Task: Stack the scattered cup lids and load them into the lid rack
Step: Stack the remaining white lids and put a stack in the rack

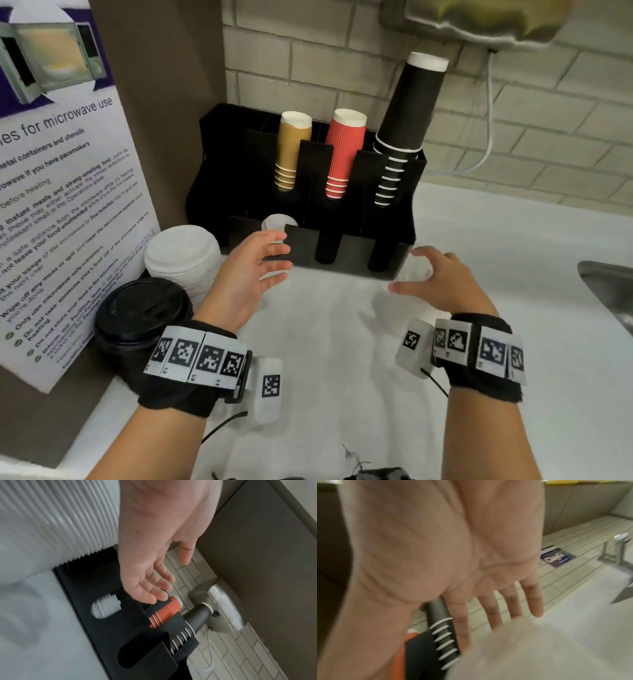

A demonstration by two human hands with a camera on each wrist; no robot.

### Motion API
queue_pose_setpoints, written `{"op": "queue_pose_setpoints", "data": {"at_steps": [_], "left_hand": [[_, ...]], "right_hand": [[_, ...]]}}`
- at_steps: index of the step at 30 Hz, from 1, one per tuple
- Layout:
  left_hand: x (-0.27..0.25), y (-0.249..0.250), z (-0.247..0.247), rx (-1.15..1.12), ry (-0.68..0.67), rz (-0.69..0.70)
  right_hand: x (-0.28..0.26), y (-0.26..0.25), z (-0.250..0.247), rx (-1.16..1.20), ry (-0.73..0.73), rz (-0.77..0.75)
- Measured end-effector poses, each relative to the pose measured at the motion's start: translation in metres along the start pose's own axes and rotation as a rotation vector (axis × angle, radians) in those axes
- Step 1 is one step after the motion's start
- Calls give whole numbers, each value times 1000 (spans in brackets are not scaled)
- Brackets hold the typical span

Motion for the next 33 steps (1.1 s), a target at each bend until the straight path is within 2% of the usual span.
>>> {"op": "queue_pose_setpoints", "data": {"at_steps": [4, 10, 13, 15, 16, 18, 21, 25, 28, 33], "left_hand": [[-3, -9, 11, 29, -42, -4], [-10, -14, 20, 58, -83, 10], [-14, -13, 25, 107, -112, 52], [-19, -13, 32, 186, -169, 126], [-22, -13, 36, 230, -217, 177], [-29, -12, 45, 280, -316, 276], [-35, -6, 52, 224, -374, 407], [-33, 3, 45, 192, -328, 482], [-30, 6, 37, 226, -330, 468], [-28, 6, 35, 251, -308, 474]], "right_hand": [[-4, 15, 13, 120, 1, 27], [-6, 20, 18, 165, 59, 27], [-7, 7, 2, 190, 156, -57], [-11, -17, -11, 349, 200, -171], [-15, -33, -16, 464, 187, -226], [-27, -64, -15, 689, 71, -309], [-45, -96, 1, 873, -114, -351], [-48, -106, 10, 949, -218, -341], [-44, -102, 12, 956, -335, -336], [-38, -102, 13, 970, -347, -332]]}}
Point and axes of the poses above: each hand's wrist, its own x-axis towards the middle knuckle, its own z-axis out of the palm, y = z × x, the point moved 6 cm from there along x, towards the middle knuckle, and after that the axes turned 15 degrees about y, right-handed, at the moved point
